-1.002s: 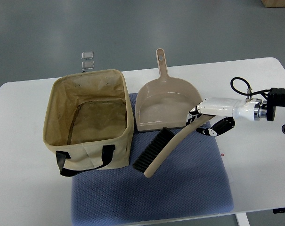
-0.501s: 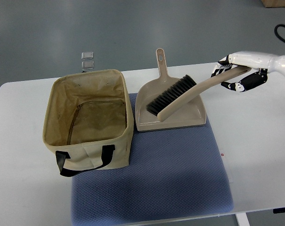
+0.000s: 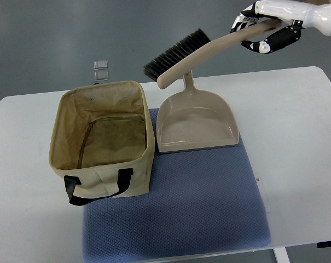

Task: Put pink broom in yellow bag with right hand
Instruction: 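Lift the brush with the right hand over the dustpan toward the bag, then lower the brush bristles-first into the beige bag with the right hand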

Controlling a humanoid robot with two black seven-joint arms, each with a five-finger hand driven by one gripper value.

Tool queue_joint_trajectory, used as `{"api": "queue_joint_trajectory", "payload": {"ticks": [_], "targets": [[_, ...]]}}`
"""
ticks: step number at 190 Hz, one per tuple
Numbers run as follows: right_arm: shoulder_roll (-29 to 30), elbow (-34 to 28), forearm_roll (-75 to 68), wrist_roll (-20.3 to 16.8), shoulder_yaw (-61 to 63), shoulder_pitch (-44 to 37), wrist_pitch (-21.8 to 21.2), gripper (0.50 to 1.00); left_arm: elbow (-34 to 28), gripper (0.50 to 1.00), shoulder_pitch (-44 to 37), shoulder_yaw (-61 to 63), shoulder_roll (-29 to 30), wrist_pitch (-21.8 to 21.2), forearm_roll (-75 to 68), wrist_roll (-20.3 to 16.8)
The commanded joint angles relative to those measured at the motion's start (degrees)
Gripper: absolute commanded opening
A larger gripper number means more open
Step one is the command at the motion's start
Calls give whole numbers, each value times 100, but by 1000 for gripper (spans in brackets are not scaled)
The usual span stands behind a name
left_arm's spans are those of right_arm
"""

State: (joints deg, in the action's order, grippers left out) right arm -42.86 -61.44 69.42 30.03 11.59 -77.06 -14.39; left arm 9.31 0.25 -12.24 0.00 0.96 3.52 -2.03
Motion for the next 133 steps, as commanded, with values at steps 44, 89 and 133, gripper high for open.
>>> {"api": "queue_joint_trajectory", "payload": {"ticks": [44, 89, 133], "targets": [[2466, 1459, 283, -129, -183, -389, -2, 500, -8, 1000, 1, -7, 0, 1, 0, 0], [3319, 1661, 1074, -146, -411, -240, 103, 500, 0, 1000, -7, -7, 0, 1, 0, 0], [3890, 1960, 1241, -322, -754, -161, 332, 500, 0, 1000, 1, -7, 0, 1, 0, 0]]}}
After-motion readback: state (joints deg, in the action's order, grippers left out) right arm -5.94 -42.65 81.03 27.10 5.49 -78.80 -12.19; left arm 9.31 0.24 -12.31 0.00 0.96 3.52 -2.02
